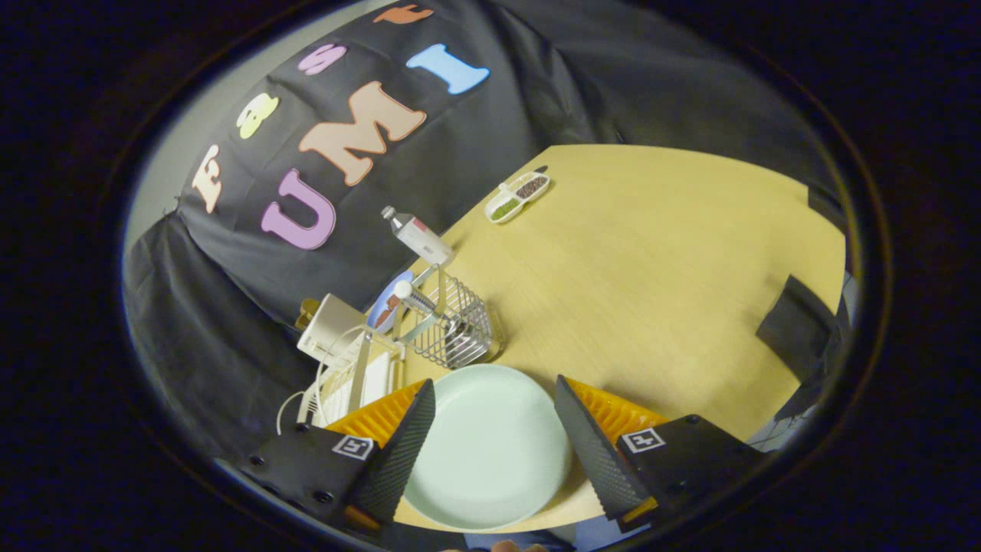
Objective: Take the plate from the dish rack, then take the spoon from the basket and place it into the plate.
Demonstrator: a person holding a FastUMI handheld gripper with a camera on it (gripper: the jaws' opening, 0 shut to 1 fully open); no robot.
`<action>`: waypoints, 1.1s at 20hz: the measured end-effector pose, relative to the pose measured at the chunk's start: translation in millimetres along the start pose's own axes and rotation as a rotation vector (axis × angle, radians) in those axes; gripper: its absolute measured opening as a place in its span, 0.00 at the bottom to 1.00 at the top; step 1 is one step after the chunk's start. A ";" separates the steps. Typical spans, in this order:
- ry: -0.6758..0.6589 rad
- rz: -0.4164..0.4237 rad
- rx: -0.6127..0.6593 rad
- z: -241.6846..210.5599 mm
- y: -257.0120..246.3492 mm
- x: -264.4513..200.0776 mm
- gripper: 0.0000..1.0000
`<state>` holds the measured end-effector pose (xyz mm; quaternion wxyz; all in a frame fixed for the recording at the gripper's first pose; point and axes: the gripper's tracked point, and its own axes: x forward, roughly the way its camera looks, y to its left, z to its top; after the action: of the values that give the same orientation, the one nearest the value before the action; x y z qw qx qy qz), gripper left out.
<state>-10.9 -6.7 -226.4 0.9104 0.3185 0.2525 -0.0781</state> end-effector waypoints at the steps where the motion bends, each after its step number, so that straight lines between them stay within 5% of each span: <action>1: -0.032 0.008 -0.008 8.1 4.1 -2.1 1.00; 12: -0.556 0.134 -0.092 98.9 74.4 -3.5 1.00; 22: -0.610 0.066 -0.176 90.0 77.1 33.5 0.98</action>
<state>78.2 -1.3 -141.6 0.9702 0.2082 -0.0369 -0.1183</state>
